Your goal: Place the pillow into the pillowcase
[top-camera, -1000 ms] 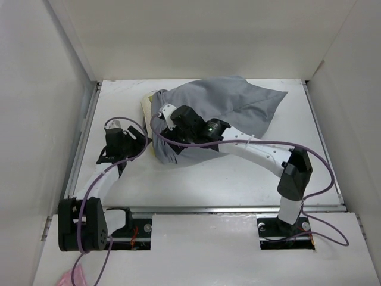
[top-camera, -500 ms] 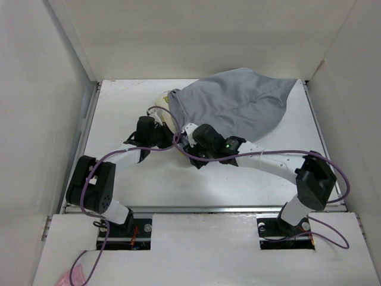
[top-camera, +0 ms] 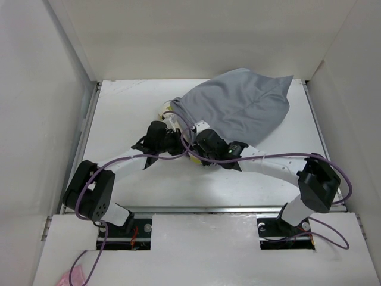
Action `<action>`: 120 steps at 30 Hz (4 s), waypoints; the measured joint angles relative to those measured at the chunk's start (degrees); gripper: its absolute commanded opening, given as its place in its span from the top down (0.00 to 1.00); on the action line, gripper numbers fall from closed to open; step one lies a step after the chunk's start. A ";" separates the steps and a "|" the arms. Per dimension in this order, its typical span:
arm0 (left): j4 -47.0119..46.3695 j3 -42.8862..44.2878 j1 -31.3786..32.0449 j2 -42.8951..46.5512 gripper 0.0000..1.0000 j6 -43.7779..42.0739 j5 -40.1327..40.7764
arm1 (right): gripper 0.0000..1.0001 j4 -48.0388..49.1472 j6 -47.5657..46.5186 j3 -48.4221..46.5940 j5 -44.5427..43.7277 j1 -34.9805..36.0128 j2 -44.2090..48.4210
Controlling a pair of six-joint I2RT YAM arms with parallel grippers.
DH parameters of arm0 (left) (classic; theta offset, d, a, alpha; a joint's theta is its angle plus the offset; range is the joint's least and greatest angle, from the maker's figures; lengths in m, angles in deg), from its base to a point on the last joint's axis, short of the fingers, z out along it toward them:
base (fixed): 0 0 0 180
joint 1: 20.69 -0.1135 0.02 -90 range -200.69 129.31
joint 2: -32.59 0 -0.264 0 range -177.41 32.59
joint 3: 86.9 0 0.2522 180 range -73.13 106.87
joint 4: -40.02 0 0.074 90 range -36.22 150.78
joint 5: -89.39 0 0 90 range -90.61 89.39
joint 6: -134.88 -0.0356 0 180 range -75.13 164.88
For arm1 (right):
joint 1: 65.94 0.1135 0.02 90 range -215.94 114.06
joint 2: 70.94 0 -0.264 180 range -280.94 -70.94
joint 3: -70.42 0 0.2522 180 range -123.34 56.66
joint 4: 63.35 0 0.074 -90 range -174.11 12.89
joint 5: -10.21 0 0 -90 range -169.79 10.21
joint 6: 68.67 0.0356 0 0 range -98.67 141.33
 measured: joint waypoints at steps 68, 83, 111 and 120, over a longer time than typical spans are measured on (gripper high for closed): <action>-16.96 9.90 2.14 -22.56 0.90 4.07 -4.09 | 1.00 -17.42 0.52 -11.87 -3.93 7.30 0.11; -20.63 0.17 1.07 -14.40 0.65 8.37 -6.60 | 0.00 -12.07 -5.31 -6.27 8.13 9.88 16.41; 2.82 45.55 -2.25 -41.00 1.00 -5.99 6.08 | 0.00 -13.00 20.39 5.22 2.71 -23.39 7.69; -15.82 15.17 -0.42 -25.40 1.00 -2.56 2.32 | 0.00 -15.23 13.09 4.13 2.03 -26.77 5.79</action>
